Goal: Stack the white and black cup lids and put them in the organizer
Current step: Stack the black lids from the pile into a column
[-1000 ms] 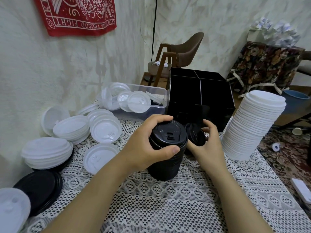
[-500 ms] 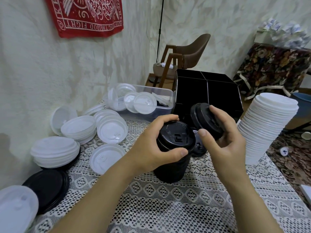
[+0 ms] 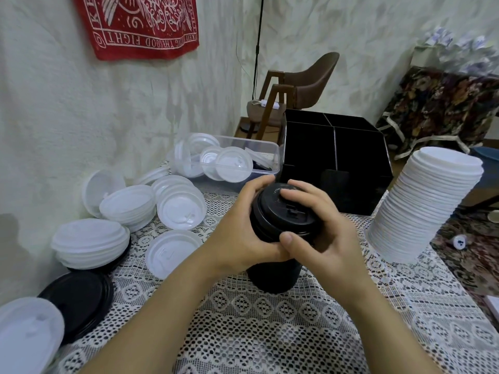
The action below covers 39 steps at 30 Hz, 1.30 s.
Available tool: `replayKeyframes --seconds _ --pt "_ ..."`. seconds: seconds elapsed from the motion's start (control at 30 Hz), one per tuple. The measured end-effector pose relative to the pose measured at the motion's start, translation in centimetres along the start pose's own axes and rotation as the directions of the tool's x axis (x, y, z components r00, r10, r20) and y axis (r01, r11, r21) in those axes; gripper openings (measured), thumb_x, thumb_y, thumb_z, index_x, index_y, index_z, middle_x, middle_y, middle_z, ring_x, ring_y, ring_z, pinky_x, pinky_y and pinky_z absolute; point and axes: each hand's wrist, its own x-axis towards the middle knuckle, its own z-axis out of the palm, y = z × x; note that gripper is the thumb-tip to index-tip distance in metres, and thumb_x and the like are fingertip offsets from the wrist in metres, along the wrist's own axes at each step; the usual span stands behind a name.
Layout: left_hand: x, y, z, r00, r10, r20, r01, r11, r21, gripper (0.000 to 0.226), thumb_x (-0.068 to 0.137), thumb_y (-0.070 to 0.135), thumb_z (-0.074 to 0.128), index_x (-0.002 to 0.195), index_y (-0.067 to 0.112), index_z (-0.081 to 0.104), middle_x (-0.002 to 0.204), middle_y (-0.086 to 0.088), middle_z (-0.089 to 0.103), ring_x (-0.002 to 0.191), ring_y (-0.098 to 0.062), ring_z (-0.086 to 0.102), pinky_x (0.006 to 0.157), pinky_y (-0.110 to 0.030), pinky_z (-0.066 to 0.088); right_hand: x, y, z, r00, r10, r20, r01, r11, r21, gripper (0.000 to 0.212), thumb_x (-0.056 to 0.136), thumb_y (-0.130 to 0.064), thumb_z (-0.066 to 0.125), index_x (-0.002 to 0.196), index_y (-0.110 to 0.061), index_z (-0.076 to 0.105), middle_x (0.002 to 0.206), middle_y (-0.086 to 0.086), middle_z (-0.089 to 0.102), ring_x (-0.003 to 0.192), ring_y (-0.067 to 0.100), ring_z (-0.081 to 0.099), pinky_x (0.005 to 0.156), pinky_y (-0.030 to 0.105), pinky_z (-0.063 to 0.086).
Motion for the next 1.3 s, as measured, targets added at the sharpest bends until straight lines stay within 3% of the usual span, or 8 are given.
replayKeyframes --seconds 0.23,0.4,0.63,0.8,0.93,1.03,1.17,1.3 --pt "0.0 0.3 -0.1 0.999 0.008 0.034 -0.008 1.0 0.003 0.097 0.05 0.035 0.086 0.132 0.044 0.034 0.122 0.026 0.057 0.118 -0.003 0.057 0.099 -0.025 0.046 0.0 0.3 0.0 0.998 0.044 0.04 -0.045 0.999 0.031 0.046 0.071 -0.033 0.066 0.117 -0.026 0.063 0.139 0.001 0.049 0.132 0.018 0.048 0.107 0.048 0.043" --pt "0.1 0.3 -0.4 0.999 0.024 0.044 -0.024 0.999 0.021 0.111 0.038 0.036 0.091 0.133 0.047 0.033 0.127 0.022 0.057 0.12 -0.001 0.055 0.105 -0.031 0.044 -0.1 0.5 -0.1 0.996 0.059 0.062 -0.061 0.997 0.036 0.046 0.072 -0.032 0.066 0.118 -0.024 0.064 0.139 -0.002 0.049 0.133 0.019 0.047 0.107 0.047 0.042" --pt "-0.3 1.1 -0.4 0.993 0.117 0.005 -0.117 0.993 -0.013 0.105 0.049 0.078 0.072 0.138 0.034 0.039 0.142 0.013 0.047 0.136 -0.006 0.04 0.111 -0.034 0.037 -0.4 0.7 -0.2 0.995 0.046 0.09 -0.052 0.996 0.066 0.043 0.078 -0.031 0.062 0.12 -0.022 0.062 0.139 -0.005 0.049 0.134 0.018 0.046 0.108 0.039 0.042" --pt "-0.3 1.4 0.7 0.983 0.178 -0.046 -0.17 0.975 0.143 0.079 0.066 0.06 0.074 0.135 0.028 0.049 0.135 0.018 0.05 0.13 -0.001 0.045 0.106 -0.021 0.038 -0.5 0.9 -0.3 0.992 0.093 0.09 -0.105 0.984 0.143 0.048 0.076 -0.029 0.047 0.121 -0.021 0.063 0.142 -0.004 0.048 0.136 0.014 0.043 0.111 0.038 0.038" --pt "-0.2 0.9 0.9 0.974 0.215 -0.071 -0.202 0.967 0.154 0.071 0.07 0.044 0.072 0.134 0.023 0.051 0.133 0.012 0.054 0.128 -0.006 0.049 0.105 -0.023 0.04 -0.7 1.0 -0.3 0.989 0.115 0.09 -0.131 0.972 0.195 0.05 0.084 -0.037 0.041 0.126 -0.018 0.06 0.144 -0.005 0.048 0.137 0.018 0.042 0.112 0.045 0.037" --pt "-0.2 0.9 1.0 0.971 0.226 -0.078 -0.213 0.966 0.143 0.064 0.068 0.043 0.072 0.127 0.028 0.054 0.127 0.015 0.055 0.123 -0.006 0.052 0.1 -0.019 0.041 -0.8 1.0 -0.6 0.991 0.135 0.01 -0.133 0.96 0.246 0.051 0.089 -0.041 0.039 0.129 -0.016 0.059 0.138 0.0 0.058 0.131 0.017 0.051 0.105 0.037 0.043" --pt "-0.3 0.9 1.0 0.973 0.215 -0.084 -0.203 0.97 0.133 0.055 0.066 0.045 0.072 0.117 0.035 0.056 0.127 0.017 0.054 0.123 -0.003 0.051 0.1 -0.015 0.039 -0.3 2.0 -2.0 0.917 0.181 -0.356 -0.147 0.982 0.12 0.034 0.09 -0.027 0.047 0.122 -0.024 0.061 0.123 -0.006 0.066 0.118 0.007 0.059 0.096 0.021 0.047" --pt "-0.3 1.0 1.0 0.975 0.207 -0.083 -0.196 0.973 0.122 0.054 0.065 0.046 0.071 0.116 0.037 0.055 0.126 0.018 0.054 0.122 -0.002 0.051 0.099 -0.015 0.039 -0.1 4.2 -3.5 0.853 0.269 -0.448 -0.385 0.903 -0.19 0.045 0.091 -0.012 0.06 0.131 -0.031 0.052 0.132 -0.008 0.052 0.122 0.008 0.049 0.107 0.04 0.042"
